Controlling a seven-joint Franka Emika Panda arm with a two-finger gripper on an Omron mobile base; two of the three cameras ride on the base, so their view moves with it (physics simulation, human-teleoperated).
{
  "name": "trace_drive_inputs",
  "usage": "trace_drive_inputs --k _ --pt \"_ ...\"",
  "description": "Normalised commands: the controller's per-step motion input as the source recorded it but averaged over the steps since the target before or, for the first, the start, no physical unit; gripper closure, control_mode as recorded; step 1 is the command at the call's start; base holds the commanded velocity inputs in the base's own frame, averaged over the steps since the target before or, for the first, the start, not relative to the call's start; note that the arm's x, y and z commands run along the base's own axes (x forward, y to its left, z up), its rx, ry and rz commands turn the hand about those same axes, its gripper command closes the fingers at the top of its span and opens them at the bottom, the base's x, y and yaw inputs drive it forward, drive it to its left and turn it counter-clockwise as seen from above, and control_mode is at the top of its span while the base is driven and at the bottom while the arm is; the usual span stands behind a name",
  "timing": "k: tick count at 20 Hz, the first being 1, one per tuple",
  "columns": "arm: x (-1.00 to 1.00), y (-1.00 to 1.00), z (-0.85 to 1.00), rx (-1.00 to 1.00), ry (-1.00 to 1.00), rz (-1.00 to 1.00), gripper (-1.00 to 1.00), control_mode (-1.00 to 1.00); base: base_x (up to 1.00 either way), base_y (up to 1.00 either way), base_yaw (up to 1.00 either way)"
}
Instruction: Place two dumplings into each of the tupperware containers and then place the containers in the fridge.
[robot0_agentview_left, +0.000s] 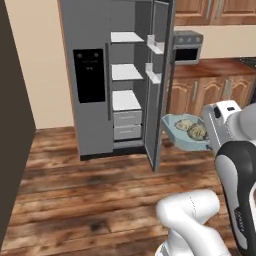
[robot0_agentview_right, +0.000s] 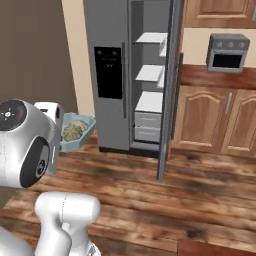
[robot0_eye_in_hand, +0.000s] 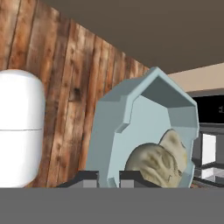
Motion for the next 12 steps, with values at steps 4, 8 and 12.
trace_drive_inputs --k 4,8,12 --pt "0.0 0.0 0.0 0.0 0.0 0.0 1.0 1.0 1.0 -0.34 0.13" --pt "0.0 0.0 0.0 0.0 0.0 0.0 1.0 1.0 1.0 -0.23 0.11" --pt "0.0 0.0 0.0 0.0 0.0 0.0 1.0 1.0 1.0 -0.27 0.07"
